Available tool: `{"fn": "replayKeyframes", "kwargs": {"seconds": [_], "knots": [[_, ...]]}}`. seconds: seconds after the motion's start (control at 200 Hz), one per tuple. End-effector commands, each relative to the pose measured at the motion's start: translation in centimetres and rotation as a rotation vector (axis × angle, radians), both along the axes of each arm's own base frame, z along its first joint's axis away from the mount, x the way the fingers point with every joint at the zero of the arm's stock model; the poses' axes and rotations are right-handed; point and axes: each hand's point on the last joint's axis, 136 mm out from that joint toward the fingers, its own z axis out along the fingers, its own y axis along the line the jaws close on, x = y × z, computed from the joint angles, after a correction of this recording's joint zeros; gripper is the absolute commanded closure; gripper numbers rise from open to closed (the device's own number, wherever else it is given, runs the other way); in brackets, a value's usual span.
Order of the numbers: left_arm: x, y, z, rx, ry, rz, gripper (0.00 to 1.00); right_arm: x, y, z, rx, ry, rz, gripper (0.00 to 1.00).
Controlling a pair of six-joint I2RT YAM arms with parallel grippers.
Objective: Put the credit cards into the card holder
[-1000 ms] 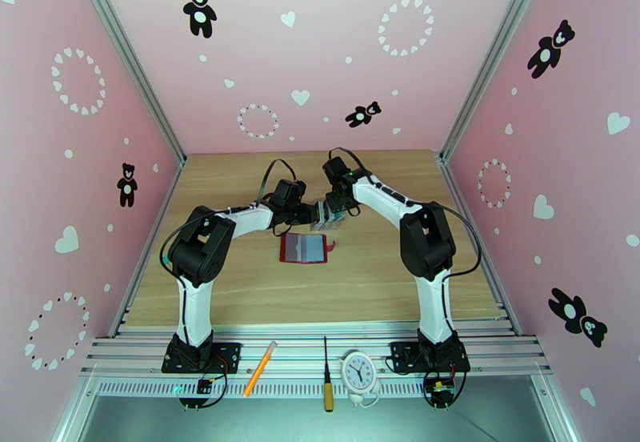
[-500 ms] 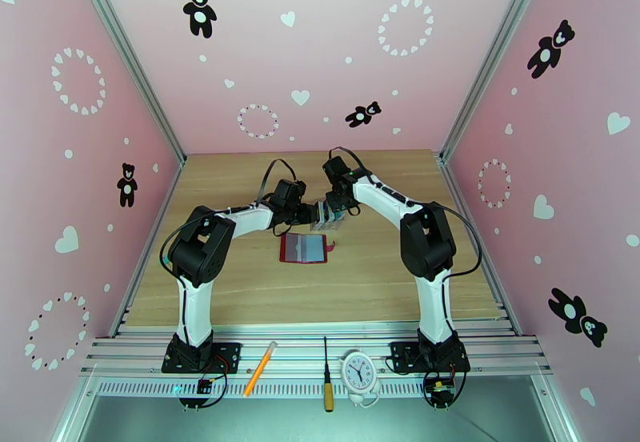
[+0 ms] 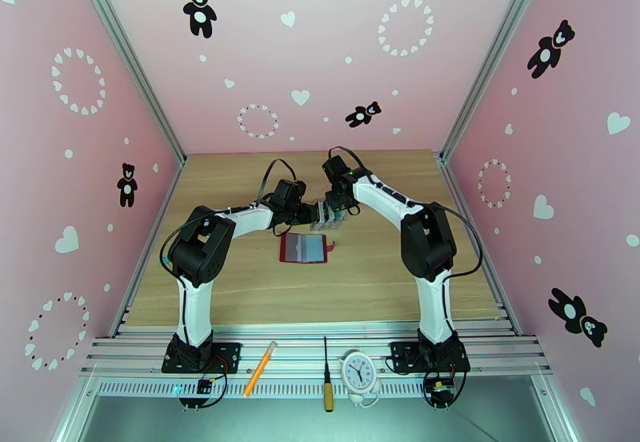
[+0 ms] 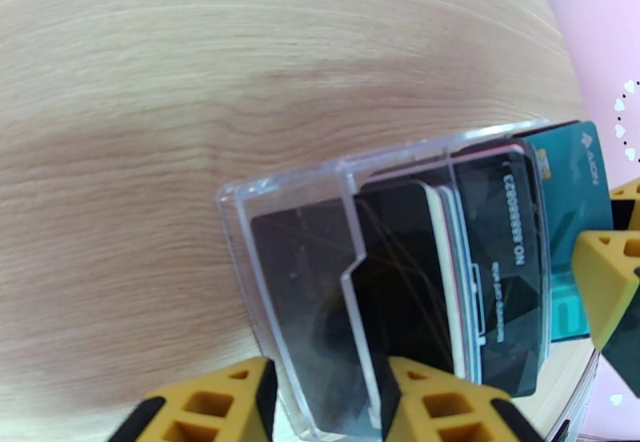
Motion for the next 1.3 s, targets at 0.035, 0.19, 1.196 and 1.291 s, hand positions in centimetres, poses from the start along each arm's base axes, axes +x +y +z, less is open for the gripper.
{"fn": "replayKeyframes", "kwargs": {"seconds": [0.035,0.19,1.196,1.291], "knots": [[-0.5,0.5,-2.2,0.026,0.067,0.001,0.59,-0.2,-0.9,2.5,-0.028,-0.032,-0.008,0.73],[-0.6,0.4,-2.3,0.024,0.070,0.001,0.59,-0.2,-1.0,3.0,-0.030,-0.042,-0.011,0.73],[-0.6,0.4,-2.1,0.021,0.067,0.000,0.59,-0.9,0.1,3.6,-0.059,-0.049,0.023,0.74],[-0.6,0.5,-2.0,0.022,0.066,-0.001,0.59,-1.2,0.3,3.4,-0.044,-0.037,0.030,0.79]]}}
